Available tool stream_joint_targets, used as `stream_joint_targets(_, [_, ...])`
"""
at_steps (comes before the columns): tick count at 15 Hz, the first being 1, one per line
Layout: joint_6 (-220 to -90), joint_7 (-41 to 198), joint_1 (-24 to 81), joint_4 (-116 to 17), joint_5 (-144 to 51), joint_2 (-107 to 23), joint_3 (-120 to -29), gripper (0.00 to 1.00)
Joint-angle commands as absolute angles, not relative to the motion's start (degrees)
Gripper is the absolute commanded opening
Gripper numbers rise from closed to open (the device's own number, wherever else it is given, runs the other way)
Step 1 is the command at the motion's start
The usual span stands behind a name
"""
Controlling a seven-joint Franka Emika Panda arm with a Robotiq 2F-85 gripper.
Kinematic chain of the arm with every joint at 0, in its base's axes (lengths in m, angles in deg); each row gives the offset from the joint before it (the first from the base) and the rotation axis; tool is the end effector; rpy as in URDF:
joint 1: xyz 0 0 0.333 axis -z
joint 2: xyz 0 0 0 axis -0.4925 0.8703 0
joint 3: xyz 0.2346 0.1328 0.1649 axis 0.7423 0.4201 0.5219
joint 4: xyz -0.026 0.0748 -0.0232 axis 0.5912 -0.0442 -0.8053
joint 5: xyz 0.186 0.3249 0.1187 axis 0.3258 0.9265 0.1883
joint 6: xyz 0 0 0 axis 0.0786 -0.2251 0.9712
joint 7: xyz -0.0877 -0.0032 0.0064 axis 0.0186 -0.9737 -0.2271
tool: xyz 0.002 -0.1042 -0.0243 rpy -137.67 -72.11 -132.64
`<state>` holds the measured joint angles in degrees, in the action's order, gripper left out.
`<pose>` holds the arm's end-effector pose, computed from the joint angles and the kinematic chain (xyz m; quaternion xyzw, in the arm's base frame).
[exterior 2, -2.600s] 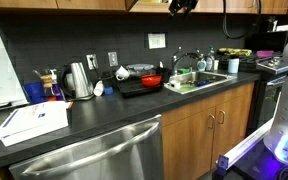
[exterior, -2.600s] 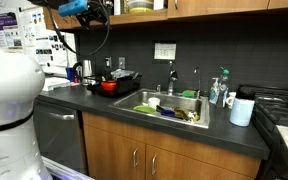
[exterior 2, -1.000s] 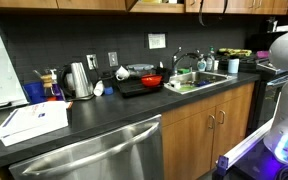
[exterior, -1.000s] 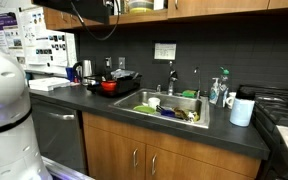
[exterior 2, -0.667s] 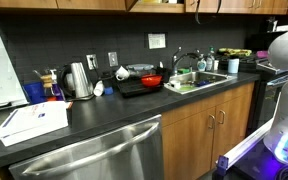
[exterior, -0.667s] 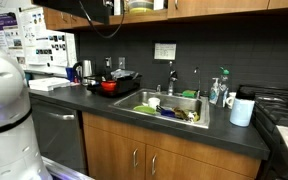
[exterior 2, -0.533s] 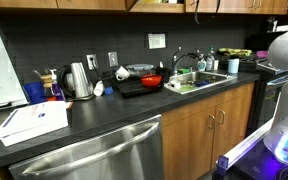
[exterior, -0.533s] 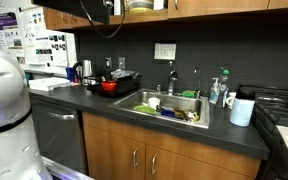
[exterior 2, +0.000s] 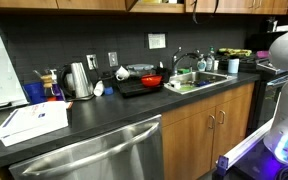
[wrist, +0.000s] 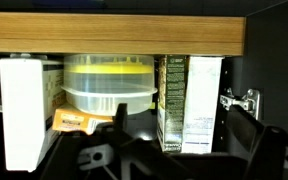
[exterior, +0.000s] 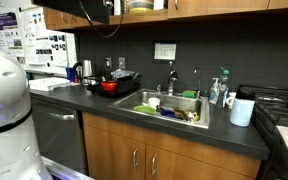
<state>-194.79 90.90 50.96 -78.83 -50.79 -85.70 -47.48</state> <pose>0.4548 0.0816 0.7451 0.7755 -0.0187 0.6306 0.0221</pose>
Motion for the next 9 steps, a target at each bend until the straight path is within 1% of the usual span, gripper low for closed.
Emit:
stream_joint_targets(1, [-194.36,88.19,48.63,-77.3,-50.98,-84.43,-48.83,1.0])
stream_joint_targets(4, [-193.36,86.25,46.63,-77.65,-50.7,-84.59,-50.2,1.0])
stream_joint_targets(5, [-194.64,88.73,48.93,-78.84,-50.79,-85.62,-48.41,1.0])
stream_joint_targets(9, [-194.28,87.63,47.57,-78.84,-50.78,-85.3,-49.43,1.0])
